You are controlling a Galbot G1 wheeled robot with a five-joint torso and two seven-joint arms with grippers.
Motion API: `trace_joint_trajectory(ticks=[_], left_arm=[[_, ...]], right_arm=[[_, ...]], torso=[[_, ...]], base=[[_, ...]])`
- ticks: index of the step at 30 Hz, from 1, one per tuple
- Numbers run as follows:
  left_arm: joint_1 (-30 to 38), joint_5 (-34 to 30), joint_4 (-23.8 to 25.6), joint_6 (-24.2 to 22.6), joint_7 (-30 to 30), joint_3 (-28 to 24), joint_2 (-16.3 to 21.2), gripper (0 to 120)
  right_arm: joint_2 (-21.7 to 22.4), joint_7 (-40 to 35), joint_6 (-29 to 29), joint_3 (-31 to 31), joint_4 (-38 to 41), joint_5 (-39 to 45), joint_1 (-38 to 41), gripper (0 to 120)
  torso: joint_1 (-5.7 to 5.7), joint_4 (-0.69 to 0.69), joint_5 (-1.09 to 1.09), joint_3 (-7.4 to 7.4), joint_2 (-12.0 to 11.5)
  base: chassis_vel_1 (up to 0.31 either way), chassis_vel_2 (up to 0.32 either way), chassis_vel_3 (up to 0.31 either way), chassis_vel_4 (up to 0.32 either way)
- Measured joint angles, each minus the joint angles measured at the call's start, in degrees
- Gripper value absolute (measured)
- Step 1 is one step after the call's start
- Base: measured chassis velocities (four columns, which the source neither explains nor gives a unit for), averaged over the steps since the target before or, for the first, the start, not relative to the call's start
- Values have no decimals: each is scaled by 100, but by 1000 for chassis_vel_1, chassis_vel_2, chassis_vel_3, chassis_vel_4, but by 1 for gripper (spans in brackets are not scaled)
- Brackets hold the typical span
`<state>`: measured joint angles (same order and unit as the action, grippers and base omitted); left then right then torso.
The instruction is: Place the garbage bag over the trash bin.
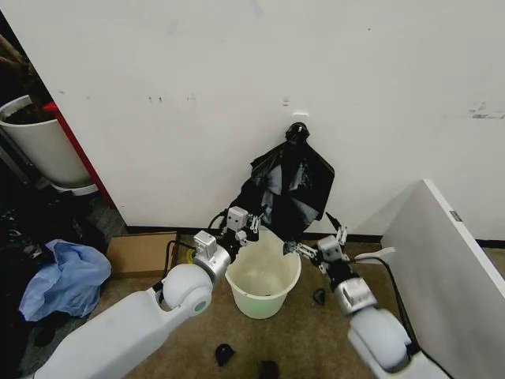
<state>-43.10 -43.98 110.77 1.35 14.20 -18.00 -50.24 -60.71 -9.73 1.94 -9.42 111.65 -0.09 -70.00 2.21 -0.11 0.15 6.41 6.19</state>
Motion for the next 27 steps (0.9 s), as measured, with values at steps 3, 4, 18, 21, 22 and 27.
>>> trace_joint_trajectory(ticks=[3,4,18,21,22,27], left_arm=[[-6,0,7,0,0,2,33,0],[-6,0,11,0,1,2,36,0],[-180,99,263,-47,-12,118,96,0],[-256,132,295,-47,-24,205,121,0],[-256,132,295,-47,-24,205,121,0],[-324,137,330,-47,-19,276,132,0]], right_arm=[[-72,-109,52,250,-470,-33,492,98],[-124,-167,78,315,-623,-78,631,94],[-454,-834,227,463,-1134,-750,978,38],[-462,-934,243,485,-1121,-671,1014,25],[-462,-934,243,485,-1121,-671,1014,25],[-429,-966,281,446,-859,-322,965,5]], torso=[[0,0,0,0,0],[0,2,1,0,0],[0,0,0,-1,0],[0,0,0,-1,0],[0,0,0,-1,0],[0,0,0,-1,0]], base=[[0,0,0,0],[0,0,0,0],[0,0,0,0],[0,0,0,0],[0,0,0,0],[0,0,0,0]])
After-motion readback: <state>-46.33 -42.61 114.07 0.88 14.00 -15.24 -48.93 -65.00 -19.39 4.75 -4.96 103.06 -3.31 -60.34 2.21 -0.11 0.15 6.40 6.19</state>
